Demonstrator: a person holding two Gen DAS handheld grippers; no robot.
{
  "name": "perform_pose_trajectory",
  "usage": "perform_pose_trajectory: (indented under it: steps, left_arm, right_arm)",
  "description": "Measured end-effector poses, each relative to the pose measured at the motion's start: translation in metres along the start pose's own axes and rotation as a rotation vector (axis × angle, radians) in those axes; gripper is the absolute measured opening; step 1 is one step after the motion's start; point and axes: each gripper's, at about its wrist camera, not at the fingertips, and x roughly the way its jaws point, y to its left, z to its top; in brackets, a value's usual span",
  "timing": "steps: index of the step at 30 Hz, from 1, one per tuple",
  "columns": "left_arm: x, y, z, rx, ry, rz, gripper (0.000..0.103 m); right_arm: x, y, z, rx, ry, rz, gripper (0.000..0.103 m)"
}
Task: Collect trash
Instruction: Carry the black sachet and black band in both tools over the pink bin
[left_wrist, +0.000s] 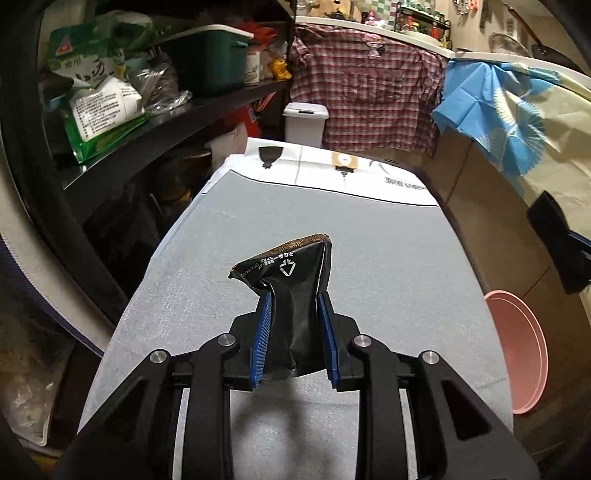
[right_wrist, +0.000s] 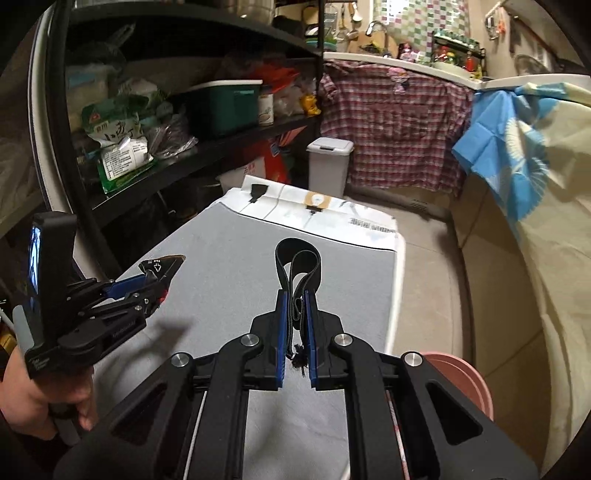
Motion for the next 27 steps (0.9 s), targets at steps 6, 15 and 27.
perform_pose_trajectory:
  steps: [6, 15, 27]
  left_arm:
    - [-0.013, -0.015, -0.001, 0.011, -0.002, -0.041, 0.025]
    - [-0.023, -0.05, -0.002, 0.056, -0.009, -0.096, 0.025]
    - [-0.018, -0.102, -0.004, 0.118, 0.008, -0.156, 0.025]
  right_arm:
    - [-0.027, -0.025, -0.016, 0.046, -0.027, -0.064, 0.01]
    - [-0.032, -0.069, -0.046, 0.153, -0.015, -0.151, 0.01]
    - [-0.037, -0.109, -0.065, 0.232, -0.005, -0.22, 0.01]
